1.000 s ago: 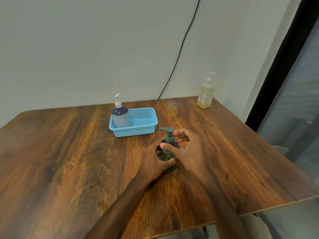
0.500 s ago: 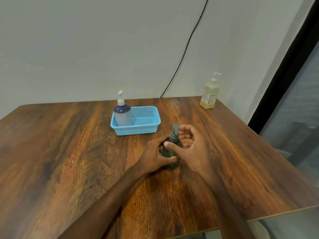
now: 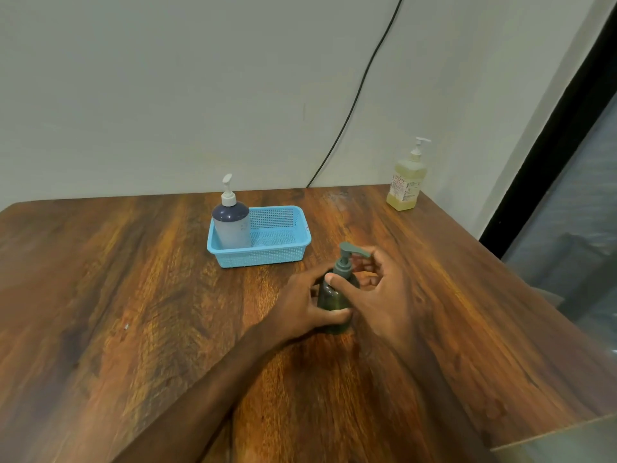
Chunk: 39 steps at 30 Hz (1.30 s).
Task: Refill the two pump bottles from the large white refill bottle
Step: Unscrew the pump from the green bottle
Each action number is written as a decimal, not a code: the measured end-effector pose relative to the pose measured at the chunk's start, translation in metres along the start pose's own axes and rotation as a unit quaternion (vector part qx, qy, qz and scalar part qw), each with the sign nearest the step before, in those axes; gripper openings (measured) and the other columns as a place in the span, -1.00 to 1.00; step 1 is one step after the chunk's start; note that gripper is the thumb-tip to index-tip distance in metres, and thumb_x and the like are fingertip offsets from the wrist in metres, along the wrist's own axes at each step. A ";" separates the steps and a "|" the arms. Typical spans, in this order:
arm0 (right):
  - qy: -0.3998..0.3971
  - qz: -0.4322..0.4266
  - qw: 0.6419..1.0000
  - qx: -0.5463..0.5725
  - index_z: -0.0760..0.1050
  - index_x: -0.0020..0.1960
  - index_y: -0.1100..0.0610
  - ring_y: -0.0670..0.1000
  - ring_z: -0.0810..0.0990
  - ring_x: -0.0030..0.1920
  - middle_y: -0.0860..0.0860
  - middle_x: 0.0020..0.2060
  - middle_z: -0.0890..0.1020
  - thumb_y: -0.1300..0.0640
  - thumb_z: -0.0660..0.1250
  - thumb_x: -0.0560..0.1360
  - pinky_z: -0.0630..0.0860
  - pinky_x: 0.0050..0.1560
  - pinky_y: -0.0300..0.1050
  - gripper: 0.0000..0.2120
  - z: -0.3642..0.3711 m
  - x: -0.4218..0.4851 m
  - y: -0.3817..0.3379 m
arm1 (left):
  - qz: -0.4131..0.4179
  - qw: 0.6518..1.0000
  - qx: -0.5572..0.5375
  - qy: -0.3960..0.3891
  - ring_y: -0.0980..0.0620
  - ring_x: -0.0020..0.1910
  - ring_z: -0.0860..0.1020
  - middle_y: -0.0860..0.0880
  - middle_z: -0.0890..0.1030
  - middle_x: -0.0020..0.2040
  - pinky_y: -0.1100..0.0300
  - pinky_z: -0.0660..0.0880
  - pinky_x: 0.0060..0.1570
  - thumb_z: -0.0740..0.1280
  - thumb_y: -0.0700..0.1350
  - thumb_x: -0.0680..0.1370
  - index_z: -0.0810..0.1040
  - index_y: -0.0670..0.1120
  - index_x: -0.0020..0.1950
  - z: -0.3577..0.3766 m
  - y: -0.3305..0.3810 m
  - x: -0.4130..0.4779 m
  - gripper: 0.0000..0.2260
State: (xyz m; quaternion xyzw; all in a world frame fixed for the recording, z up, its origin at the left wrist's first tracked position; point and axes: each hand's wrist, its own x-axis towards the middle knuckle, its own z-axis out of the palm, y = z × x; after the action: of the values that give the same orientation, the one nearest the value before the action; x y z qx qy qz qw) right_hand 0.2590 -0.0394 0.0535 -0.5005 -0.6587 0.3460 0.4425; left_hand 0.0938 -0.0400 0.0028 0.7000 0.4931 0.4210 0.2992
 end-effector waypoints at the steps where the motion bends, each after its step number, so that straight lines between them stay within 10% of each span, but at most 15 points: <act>1: 0.003 -0.003 1.000 0.002 0.50 0.26 -0.10 -0.24 0.62 0.03 -0.19 0.06 0.64 0.01 0.63 0.36 0.60 0.05 -0.22 -0.47 0.000 0.000 0.001 | 0.003 1.000 -0.001 0.003 0.23 0.26 0.62 0.18 0.64 0.29 0.25 0.58 0.24 0.65 -0.09 0.41 0.47 0.16 0.42 0.000 0.000 0.000 -0.35; 8: -0.056 -0.030 0.998 0.017 0.45 0.35 -0.04 -0.37 0.56 0.14 -0.23 0.15 0.63 0.16 0.55 0.45 0.44 0.03 -0.54 -0.47 -0.002 -0.001 0.004 | 0.016 0.999 -0.017 0.024 0.19 0.31 0.60 0.17 0.63 0.34 0.09 0.57 0.32 0.65 -0.12 0.41 0.43 0.04 0.54 0.007 -0.006 -0.003 -0.26; 12: 0.010 -0.033 0.999 0.011 0.56 0.19 -0.06 -0.27 0.62 0.07 -0.22 0.04 0.65 0.00 0.63 0.35 0.54 0.01 -0.35 -0.54 0.002 0.002 0.003 | 0.017 0.999 -0.029 0.028 0.24 0.28 0.60 0.25 0.63 0.29 0.29 0.57 0.22 0.64 -0.15 0.43 0.43 0.20 0.44 0.008 -0.005 -0.004 -0.32; 18: -0.066 -0.016 0.992 0.102 0.49 0.35 -0.06 -0.19 0.64 0.17 -0.12 0.16 0.69 0.30 0.44 0.53 0.60 0.11 -0.21 -0.53 -0.009 -0.002 0.004 | 0.018 0.999 -0.036 0.027 0.21 0.25 0.63 0.20 0.64 0.30 0.26 0.55 0.29 0.65 -0.10 0.42 0.40 0.16 0.49 0.010 -0.003 -0.003 -0.28; 24: -0.084 -0.028 0.995 0.050 0.53 0.27 -0.03 -0.29 0.60 0.13 -0.19 0.13 0.65 0.12 0.58 0.43 0.52 0.06 -0.42 -0.54 -0.010 0.003 0.001 | 0.018 0.999 -0.041 0.022 0.20 0.26 0.63 0.17 0.65 0.30 0.27 0.56 0.24 0.63 -0.13 0.45 0.43 0.06 0.49 0.011 -0.004 -0.003 -0.33; 30: -0.058 -0.013 0.996 0.065 0.50 0.25 -0.09 -0.18 0.63 0.17 -0.14 0.12 0.68 0.24 0.53 0.44 0.57 0.25 -0.03 -0.53 -0.009 0.004 0.004 | 0.014 0.999 -0.042 0.028 0.17 0.22 0.66 0.20 0.67 0.27 0.27 0.58 0.22 0.63 -0.19 0.44 0.44 0.06 0.49 0.013 -0.005 -0.005 -0.32; 39: -0.047 -0.019 0.999 0.013 0.60 0.15 -0.06 -0.30 0.63 0.03 -0.24 0.03 0.68 0.12 0.61 0.39 0.54 -0.05 -0.43 -0.62 -0.009 0.005 0.000 | 0.009 0.999 -0.042 0.029 0.22 0.28 0.62 0.20 0.63 0.32 0.29 0.56 0.25 0.62 -0.11 0.46 0.38 0.20 0.49 0.013 -0.003 -0.008 -0.31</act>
State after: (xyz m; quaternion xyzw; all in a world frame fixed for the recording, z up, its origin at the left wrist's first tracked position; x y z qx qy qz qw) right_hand 0.2665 -0.0341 0.0583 -0.4650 -0.6841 0.3691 0.4237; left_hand 0.1024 -0.0465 -0.0077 0.6786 0.4773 0.4642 0.3100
